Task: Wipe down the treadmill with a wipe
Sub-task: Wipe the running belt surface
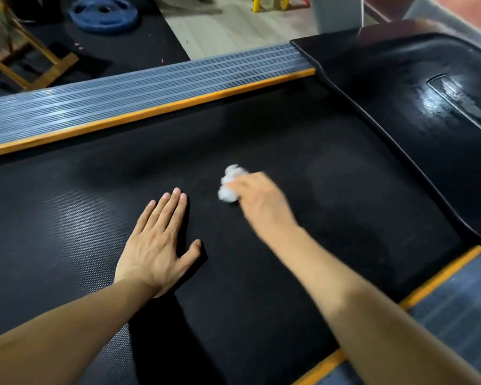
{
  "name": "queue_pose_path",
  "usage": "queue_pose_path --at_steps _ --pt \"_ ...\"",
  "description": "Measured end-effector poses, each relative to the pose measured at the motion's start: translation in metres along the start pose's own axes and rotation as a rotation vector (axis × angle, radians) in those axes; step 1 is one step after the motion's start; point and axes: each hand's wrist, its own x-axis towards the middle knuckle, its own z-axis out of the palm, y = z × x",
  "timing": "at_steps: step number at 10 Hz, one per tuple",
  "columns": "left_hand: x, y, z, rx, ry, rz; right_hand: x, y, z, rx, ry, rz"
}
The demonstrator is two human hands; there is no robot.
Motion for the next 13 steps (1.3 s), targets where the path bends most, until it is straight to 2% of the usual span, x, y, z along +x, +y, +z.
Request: queue_pose_path --at_steps 1,2,3,4,5,6,7,8,9,10,11,12,13 --pt "0.0 0.0 0.0 -0.007 0.011 0.0 0.006 0.085 -0.051 -0.284 0.016 0.43" --pt "0.001 0.001 0.002 -0.006 0.013 0.001 0.004 0.083 -0.059 -0.312 0.123 0.568" --pt "0.001 0.0 0.001 -0.003 0.003 -0.003 -0.01 -0.001 -0.015 -0.199 0.041 0.289" --pt "0.0 -0.001 0.002 -0.009 0.0 0.003 -0.038 -0.05 0.01 -0.04 -0.003 -0.044" --pt "0.001 -0.001 0.002 -0.006 0.016 0.006 -0.033 0.017 -0.019 -0.197 -0.076 0.101" --pt "0.0 0.0 0.002 -0.005 0.027 0.005 -0.024 0.087 -0.062 -0.366 0.08 0.454" --pt "0.0 0.001 0.002 -0.009 0.029 0.003 -0.019 0.061 -0.049 -0.255 0.144 0.451" --pt "0.001 0.0 0.003 -0.003 0.019 0.004 -0.05 -0.026 -0.003 -0.07 -0.016 0.215" --pt "0.0 -0.001 0.003 -0.004 0.018 0.006 -0.081 -0.06 0.009 0.077 -0.059 -0.077" --pt "0.001 0.0 0.003 -0.006 0.027 0.001 -0.063 0.013 -0.033 -0.182 0.004 0.001" --pt "0.001 0.001 0.004 0.001 0.033 -0.006 -0.066 0.078 -0.086 -0.37 0.111 0.423" --pt "0.001 0.0 0.004 -0.001 0.029 -0.003 -0.066 0.041 -0.071 -0.375 0.055 0.486" --pt "0.002 0.0 0.004 -0.012 0.03 -0.002 -0.084 -0.047 -0.018 -0.157 -0.109 0.118"
